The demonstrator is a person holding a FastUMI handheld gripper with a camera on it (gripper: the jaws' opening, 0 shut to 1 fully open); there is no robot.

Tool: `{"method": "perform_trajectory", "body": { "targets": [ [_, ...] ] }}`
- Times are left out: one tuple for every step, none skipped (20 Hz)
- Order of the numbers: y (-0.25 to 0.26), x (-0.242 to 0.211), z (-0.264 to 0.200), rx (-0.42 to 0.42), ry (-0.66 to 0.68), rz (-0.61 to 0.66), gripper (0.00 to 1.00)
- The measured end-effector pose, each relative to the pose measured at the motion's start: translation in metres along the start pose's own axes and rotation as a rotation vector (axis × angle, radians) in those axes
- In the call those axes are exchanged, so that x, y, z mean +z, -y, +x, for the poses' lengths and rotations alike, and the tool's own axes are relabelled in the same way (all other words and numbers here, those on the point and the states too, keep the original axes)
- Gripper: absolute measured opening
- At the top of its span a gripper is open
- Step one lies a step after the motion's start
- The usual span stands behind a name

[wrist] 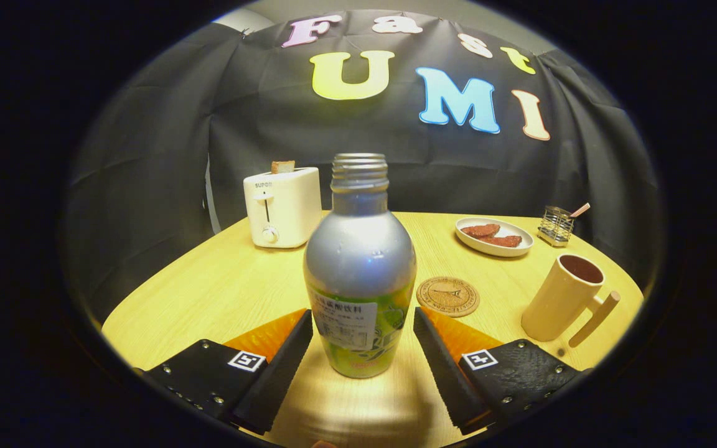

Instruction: Take the bottle from table, then pour the juice into the cup, finally place the bottle on the coaster

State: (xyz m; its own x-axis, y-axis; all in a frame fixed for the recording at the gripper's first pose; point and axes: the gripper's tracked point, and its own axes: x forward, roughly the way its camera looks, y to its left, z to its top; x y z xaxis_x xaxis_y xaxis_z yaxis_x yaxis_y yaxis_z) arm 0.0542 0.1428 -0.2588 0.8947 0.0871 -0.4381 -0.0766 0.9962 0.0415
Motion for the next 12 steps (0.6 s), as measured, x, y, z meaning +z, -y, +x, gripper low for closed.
{"method": "perform_trajectory", "body": {
  "targets": [
    [-0.001, -0.003, 0.001, 0.002, -0.006, -0.001, 0.98],
    [-0.001, -0.005, 0.001, 0.002, -0.014, -0.005, 0.96],
    [-0.001, -0.009, 0.001, 0.005, -0.025, -0.007, 0.96],
    [-0.002, -0.012, 0.0, 0.007, -0.033, -0.009, 0.96],
    [-0.002, -0.013, 0.001, 0.009, -0.04, -0.01, 0.96],
    [-0.003, -0.016, 0.001, 0.013, -0.043, -0.012, 0.94],
    [-0.005, -0.017, 0.001, 0.018, -0.044, -0.012, 0.91],
    [-0.005, -0.016, 0.0, 0.021, -0.04, -0.009, 0.86],
    [-0.005, -0.016, 0.0, 0.022, -0.042, -0.003, 0.81],
    [-0.005, -0.017, 0.0, 0.023, -0.042, 0.001, 0.81],
    [-0.006, -0.016, -0.001, 0.027, -0.045, 0.004, 0.8],
    [-0.007, -0.017, -0.001, 0.035, -0.048, 0.009, 0.79]
  ]
}}
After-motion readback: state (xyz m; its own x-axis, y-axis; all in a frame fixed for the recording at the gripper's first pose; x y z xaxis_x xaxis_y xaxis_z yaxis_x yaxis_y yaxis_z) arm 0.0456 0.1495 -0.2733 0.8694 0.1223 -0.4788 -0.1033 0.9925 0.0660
